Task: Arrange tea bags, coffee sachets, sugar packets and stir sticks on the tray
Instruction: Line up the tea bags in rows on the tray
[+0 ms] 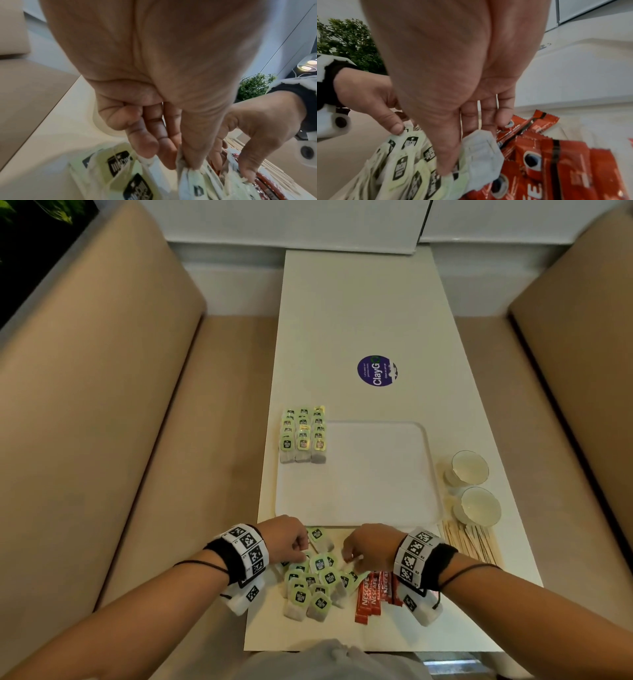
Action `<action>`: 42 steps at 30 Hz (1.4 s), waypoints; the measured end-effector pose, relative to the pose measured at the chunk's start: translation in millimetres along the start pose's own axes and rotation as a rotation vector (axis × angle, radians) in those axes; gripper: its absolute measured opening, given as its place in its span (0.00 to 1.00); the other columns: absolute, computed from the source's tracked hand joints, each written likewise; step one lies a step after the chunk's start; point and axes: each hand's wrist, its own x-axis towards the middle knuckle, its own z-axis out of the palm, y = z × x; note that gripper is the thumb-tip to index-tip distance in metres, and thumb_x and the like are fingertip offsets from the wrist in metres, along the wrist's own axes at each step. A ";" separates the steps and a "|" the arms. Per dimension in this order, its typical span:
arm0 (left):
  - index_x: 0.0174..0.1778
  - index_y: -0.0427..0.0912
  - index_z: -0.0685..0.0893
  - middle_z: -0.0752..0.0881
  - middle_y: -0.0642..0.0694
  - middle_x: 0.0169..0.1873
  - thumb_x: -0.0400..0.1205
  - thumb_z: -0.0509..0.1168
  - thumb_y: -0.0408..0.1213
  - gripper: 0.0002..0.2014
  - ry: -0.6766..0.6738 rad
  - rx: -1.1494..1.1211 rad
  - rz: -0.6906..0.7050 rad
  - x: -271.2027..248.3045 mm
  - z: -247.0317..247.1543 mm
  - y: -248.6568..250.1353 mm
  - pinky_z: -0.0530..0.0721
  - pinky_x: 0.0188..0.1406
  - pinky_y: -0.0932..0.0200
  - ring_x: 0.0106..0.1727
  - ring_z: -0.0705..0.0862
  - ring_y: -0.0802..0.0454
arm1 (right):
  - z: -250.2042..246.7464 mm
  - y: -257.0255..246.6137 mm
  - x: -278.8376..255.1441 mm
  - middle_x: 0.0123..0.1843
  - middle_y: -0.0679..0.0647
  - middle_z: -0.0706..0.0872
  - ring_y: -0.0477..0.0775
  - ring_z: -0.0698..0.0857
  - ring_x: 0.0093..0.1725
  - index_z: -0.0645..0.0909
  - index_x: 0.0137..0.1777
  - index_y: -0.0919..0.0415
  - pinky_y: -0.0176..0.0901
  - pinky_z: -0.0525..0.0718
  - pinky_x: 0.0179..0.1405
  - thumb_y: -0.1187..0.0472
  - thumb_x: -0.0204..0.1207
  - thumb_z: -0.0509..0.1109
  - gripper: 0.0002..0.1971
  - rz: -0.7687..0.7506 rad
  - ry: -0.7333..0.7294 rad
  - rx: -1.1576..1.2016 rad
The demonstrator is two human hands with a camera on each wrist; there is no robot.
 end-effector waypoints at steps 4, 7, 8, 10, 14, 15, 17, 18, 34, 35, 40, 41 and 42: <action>0.49 0.45 0.89 0.87 0.54 0.40 0.79 0.73 0.44 0.08 0.011 -0.006 0.018 -2.1 -0.8 1.3 0.83 0.44 0.62 0.42 0.86 0.56 | 0.6 -0.9 -4.5 0.63 0.49 0.90 0.53 0.87 0.62 0.86 0.66 0.52 0.47 0.84 0.64 0.61 0.79 0.75 0.16 -0.007 0.022 0.029; 0.46 0.47 0.88 0.87 0.55 0.39 0.78 0.72 0.44 0.06 0.017 -0.018 0.035 -3.9 -2.9 3.6 0.83 0.42 0.63 0.39 0.84 0.58 | -0.2 0.5 -6.8 0.64 0.48 0.90 0.51 0.87 0.63 0.86 0.66 0.52 0.46 0.83 0.65 0.61 0.79 0.74 0.16 -0.018 0.032 0.055; 0.44 0.49 0.87 0.87 0.55 0.38 0.79 0.72 0.44 0.04 0.021 -0.021 0.035 -4.3 -4.1 4.2 0.83 0.41 0.63 0.38 0.83 0.58 | -1.4 1.0 -7.5 0.64 0.48 0.90 0.51 0.87 0.63 0.86 0.65 0.52 0.46 0.83 0.66 0.61 0.79 0.74 0.15 -0.021 0.036 0.065; 0.41 0.51 0.85 0.85 0.57 0.36 0.79 0.71 0.43 0.03 0.029 -0.032 0.033 -4.9 -6.0 4.7 0.81 0.39 0.65 0.36 0.82 0.60 | -4.0 2.5 -8.8 0.63 0.47 0.90 0.49 0.87 0.62 0.87 0.65 0.52 0.45 0.84 0.65 0.61 0.79 0.75 0.15 -0.031 0.042 0.087; 0.39 0.52 0.82 0.83 0.59 0.34 0.79 0.70 0.42 0.04 0.048 -0.039 0.022 -6.8 -10.2 5.7 0.77 0.36 0.66 0.34 0.79 0.62 | -15.9 3.1 -11.8 0.58 0.45 0.90 0.47 0.87 0.57 0.88 0.62 0.51 0.42 0.84 0.60 0.56 0.79 0.73 0.12 -0.074 0.064 0.103; 0.39 0.51 0.82 0.83 0.58 0.34 0.79 0.70 0.41 0.04 0.054 -0.047 0.016 -7.1 -12.2 5.5 0.76 0.36 0.66 0.34 0.79 0.62 | -20.0 3.0 -12.5 0.56 0.44 0.89 0.46 0.87 0.54 0.87 0.60 0.51 0.41 0.84 0.58 0.55 0.80 0.72 0.11 -0.085 0.077 0.104; 0.38 0.51 0.82 0.82 0.57 0.33 0.78 0.70 0.40 0.04 0.071 -0.066 0.011 -7.6 -16.9 5.2 0.77 0.36 0.65 0.33 0.78 0.61 | -29.2 2.4 -13.4 0.52 0.44 0.88 0.46 0.86 0.51 0.87 0.59 0.51 0.42 0.84 0.55 0.53 0.82 0.70 0.09 -0.104 0.102 0.114; 0.37 0.52 0.82 0.82 0.57 0.32 0.78 0.70 0.39 0.06 0.087 -0.079 0.013 -7.2 -19.3 4.8 0.77 0.36 0.65 0.32 0.78 0.61 | -34.4 1.7 -14.2 0.53 0.45 0.88 0.47 0.86 0.50 0.87 0.59 0.51 0.43 0.85 0.55 0.53 0.83 0.69 0.09 -0.112 0.112 0.120; 0.49 0.49 0.95 0.94 0.48 0.42 0.82 0.72 0.39 0.06 0.605 -0.660 0.072 10.2 -83.3 18.1 0.86 0.53 0.51 0.45 0.88 0.59 | -103.6 -25.9 16.4 0.40 0.46 0.85 0.44 0.82 0.35 0.78 0.51 0.52 0.39 0.80 0.36 0.60 0.83 0.66 0.02 -0.077 0.634 0.609; 0.48 0.50 0.94 0.93 0.45 0.41 0.83 0.71 0.39 0.06 0.612 -0.709 0.086 10.9 -85.2 18.8 0.87 0.50 0.49 0.43 0.87 0.58 | -105.7 -28.5 18.3 0.39 0.47 0.86 0.46 0.84 0.35 0.78 0.50 0.52 0.40 0.82 0.37 0.60 0.82 0.67 0.02 -0.082 0.646 0.654; 0.49 0.41 0.92 0.93 0.42 0.44 0.86 0.67 0.38 0.09 0.623 -0.961 0.069 8.9 -92.5 23.1 0.89 0.54 0.45 0.49 0.91 0.45 | -116.4 -38.1 26.1 0.41 0.61 0.90 0.48 0.83 0.33 0.79 0.50 0.55 0.45 0.83 0.37 0.59 0.82 0.69 0.01 -0.087 0.709 0.807; 0.48 0.38 0.91 0.92 0.37 0.44 0.87 0.67 0.38 0.10 0.608 -1.021 0.070 9.0 -92.0 23.2 0.88 0.53 0.40 0.46 0.91 0.39 | -118.2 -39.1 27.7 0.41 0.60 0.90 0.49 0.84 0.33 0.79 0.51 0.54 0.47 0.84 0.38 0.59 0.82 0.68 0.01 -0.086 0.712 0.817; 0.47 0.35 0.90 0.91 0.34 0.42 0.87 0.67 0.37 0.10 0.595 -1.080 0.061 9.6 -91.3 22.9 0.87 0.52 0.37 0.43 0.90 0.36 | -119.3 -39.6 29.8 0.42 0.60 0.90 0.51 0.85 0.34 0.79 0.51 0.54 0.49 0.85 0.39 0.59 0.82 0.68 0.01 -0.089 0.709 0.824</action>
